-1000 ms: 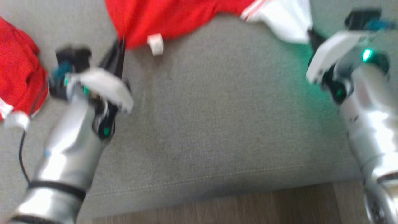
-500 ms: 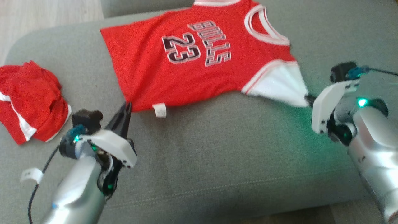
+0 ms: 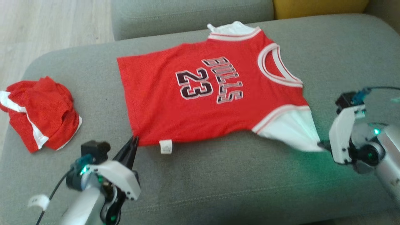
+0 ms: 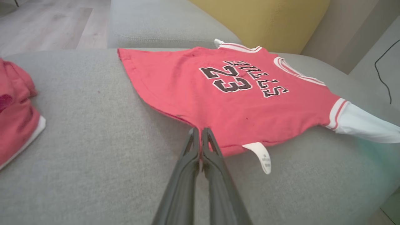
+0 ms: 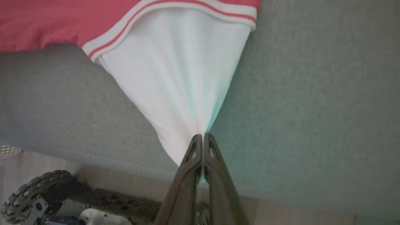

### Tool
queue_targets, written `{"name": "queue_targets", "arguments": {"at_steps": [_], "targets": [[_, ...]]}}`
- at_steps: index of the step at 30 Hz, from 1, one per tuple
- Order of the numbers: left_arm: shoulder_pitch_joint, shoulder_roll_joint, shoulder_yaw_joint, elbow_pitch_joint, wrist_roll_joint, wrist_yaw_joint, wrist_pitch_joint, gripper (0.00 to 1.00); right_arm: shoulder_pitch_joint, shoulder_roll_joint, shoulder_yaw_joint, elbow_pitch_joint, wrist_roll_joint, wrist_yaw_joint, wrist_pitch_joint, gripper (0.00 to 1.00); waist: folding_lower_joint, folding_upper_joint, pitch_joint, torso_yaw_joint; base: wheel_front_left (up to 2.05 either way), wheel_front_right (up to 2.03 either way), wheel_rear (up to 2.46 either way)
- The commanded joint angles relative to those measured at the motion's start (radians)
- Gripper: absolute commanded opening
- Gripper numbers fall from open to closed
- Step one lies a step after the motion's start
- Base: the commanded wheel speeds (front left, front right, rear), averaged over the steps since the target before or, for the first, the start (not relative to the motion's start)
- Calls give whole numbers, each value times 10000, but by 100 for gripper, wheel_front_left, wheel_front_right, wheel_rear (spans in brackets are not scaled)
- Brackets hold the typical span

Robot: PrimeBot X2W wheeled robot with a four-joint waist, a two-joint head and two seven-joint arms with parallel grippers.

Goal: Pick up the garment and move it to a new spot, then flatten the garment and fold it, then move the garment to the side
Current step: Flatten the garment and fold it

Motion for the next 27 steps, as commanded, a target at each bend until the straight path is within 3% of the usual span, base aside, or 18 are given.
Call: {"name": "queue_targets", "arguments": {"at_steps": [1,14,27], "targets": [[-169,416,400,-377,-101,154,41,0,213,-478,147,-488,334,-4,483,0,1,-1,-101,33,0,0,0],[1569,1062,295,-1804,-540,493,988,0,1531,-1675,-59,-2687,1566,-4,2756,0,1,-1,-294,114,0,0,0],[3259,2047,379,-3712,-1137,726,2043,0,3095,-2164,-1022,-4405,2068,-4,4410,0,1,-1,-492,312,0,0,0]]}}
